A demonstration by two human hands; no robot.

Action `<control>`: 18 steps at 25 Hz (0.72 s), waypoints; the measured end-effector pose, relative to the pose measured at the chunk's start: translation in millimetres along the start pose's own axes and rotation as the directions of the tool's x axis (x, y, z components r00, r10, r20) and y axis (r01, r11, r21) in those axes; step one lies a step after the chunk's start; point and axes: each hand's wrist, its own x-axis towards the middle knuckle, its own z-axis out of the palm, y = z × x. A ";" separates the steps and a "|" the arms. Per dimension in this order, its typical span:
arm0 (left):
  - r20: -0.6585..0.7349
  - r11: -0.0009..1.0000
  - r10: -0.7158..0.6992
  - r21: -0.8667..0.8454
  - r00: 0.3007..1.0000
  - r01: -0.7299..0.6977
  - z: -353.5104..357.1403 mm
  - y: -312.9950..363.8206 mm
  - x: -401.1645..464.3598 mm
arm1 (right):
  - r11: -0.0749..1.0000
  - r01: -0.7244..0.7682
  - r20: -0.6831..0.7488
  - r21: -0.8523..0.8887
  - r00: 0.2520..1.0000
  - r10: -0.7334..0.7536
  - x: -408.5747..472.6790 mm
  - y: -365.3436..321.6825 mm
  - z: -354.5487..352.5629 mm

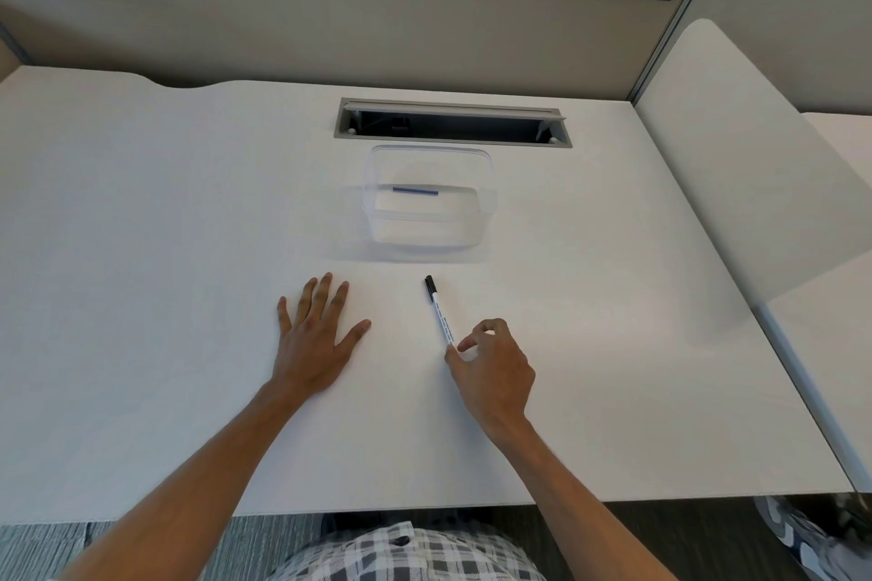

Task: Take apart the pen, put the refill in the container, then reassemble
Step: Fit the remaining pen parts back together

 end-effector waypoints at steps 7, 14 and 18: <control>-0.002 1.000 0.003 -0.004 1.000 -0.003 -0.5 -0.4 -0.7 | 1.000 -0.008 0.023 0.015 1.000 0.007 -0.8 -3.7 8.7; -0.005 1.000 0.008 0.001 1.000 -0.008 -0.1 -0.4 -0.1 | 0.998 0.054 0.047 -0.037 0.998 -0.052 13.9 -15.0 15.5; 0.001 1.000 0.002 0.008 1.000 -0.002 -1.1 -0.1 -0.4 | 0.998 0.045 0.046 -0.035 0.998 -0.043 14.0 -15.5 17.1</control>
